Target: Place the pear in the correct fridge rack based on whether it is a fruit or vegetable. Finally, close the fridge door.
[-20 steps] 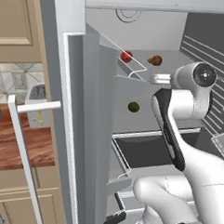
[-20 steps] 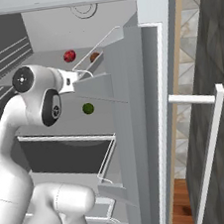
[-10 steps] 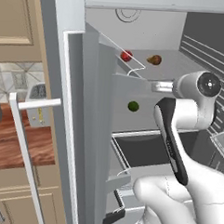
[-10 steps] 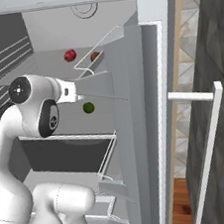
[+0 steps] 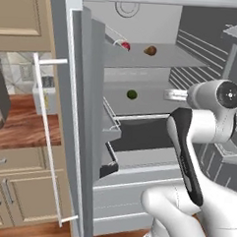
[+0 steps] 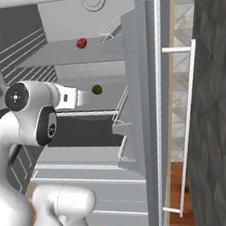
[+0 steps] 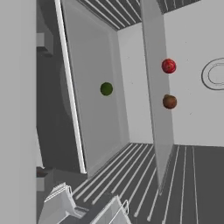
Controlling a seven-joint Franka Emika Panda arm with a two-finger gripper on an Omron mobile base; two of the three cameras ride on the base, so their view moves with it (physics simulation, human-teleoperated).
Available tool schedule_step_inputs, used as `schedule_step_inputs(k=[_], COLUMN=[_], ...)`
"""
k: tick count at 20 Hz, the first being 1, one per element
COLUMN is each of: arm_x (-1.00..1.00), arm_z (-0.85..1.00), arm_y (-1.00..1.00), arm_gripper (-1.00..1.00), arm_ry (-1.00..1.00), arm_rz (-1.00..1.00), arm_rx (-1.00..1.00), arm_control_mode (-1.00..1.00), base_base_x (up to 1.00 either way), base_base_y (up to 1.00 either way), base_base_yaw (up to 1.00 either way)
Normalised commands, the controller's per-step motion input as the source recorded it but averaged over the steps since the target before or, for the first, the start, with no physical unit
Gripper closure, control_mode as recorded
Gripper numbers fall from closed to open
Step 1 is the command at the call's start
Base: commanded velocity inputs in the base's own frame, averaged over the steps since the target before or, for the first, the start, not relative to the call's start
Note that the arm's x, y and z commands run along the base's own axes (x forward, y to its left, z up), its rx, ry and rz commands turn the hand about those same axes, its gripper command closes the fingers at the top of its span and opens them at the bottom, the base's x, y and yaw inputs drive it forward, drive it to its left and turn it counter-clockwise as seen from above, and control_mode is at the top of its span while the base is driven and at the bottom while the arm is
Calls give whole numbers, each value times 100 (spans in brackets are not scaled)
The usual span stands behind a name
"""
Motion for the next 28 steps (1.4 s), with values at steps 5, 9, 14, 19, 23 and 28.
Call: schedule_step_inputs(k=[5,9,14,19,23,28], arm_x=[0,0,0,0,-8,-96], arm_z=[0,0,0,0,0,15], arm_y=[0,0,0,0,0,22], arm_gripper=[-100,-100,-100,-100,-100,-100], arm_ry=[0,0,0,0,-2,-32], arm_rz=[0,0,0,0,0,8], arm_rx=[0,0,0,0,0,-8], arm_control_mode=[100,100,100,100,-100,-100], base_base_x=[-42,-40,-27,-14,-1,0], base_base_y=[8,2,0,0,0,0], base_base_yaw=[0,0,0,0,0,0])
